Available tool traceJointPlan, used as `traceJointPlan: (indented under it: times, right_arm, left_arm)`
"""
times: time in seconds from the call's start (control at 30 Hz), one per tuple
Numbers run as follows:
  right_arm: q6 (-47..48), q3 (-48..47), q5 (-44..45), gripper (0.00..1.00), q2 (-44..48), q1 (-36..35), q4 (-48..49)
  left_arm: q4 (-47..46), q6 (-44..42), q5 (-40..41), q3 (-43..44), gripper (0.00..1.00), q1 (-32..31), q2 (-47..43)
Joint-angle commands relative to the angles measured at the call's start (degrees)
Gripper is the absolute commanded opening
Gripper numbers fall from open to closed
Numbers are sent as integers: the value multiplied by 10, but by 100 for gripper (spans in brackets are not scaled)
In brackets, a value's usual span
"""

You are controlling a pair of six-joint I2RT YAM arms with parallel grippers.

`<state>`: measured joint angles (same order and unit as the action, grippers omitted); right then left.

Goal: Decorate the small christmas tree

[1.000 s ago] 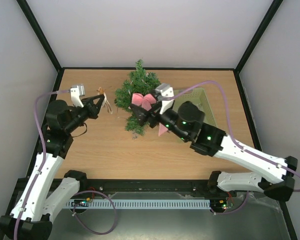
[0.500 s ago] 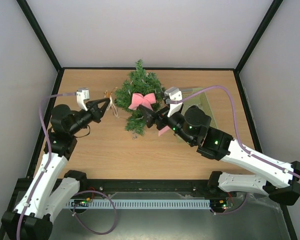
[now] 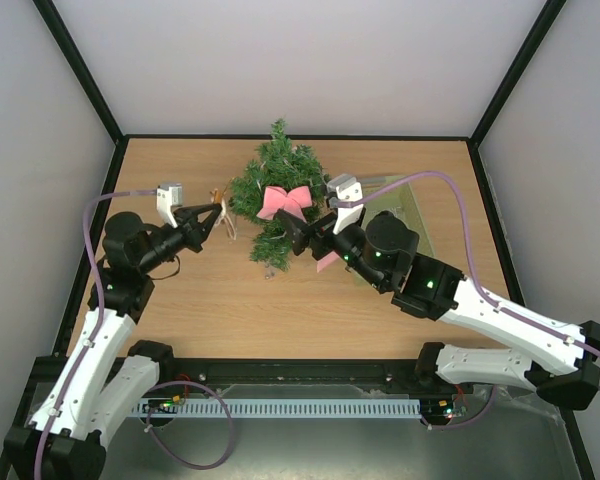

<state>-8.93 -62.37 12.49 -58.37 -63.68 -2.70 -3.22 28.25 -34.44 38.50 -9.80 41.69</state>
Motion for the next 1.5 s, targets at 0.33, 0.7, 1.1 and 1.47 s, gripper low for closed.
traceJointPlan:
  times: [0.33,0.7,1.1,1.47]
  right_arm:
    - [-15,-95,43,98,-102,-2,-10]
    - [-29,-134,14,96,-152,-2,-7]
    - [-167,-217,9,52,-231,5,-51]
    - [-302,-323,-19,23,-330,30,-137]
  left_arm:
    - [25,-43,-22,18,2,42,23]
    - [-38,-50,-85,-1,3,44,33]
    - [-43,-62,-80,0,2,44,52]
    - [-17,-97,-76,3,2,44,48]
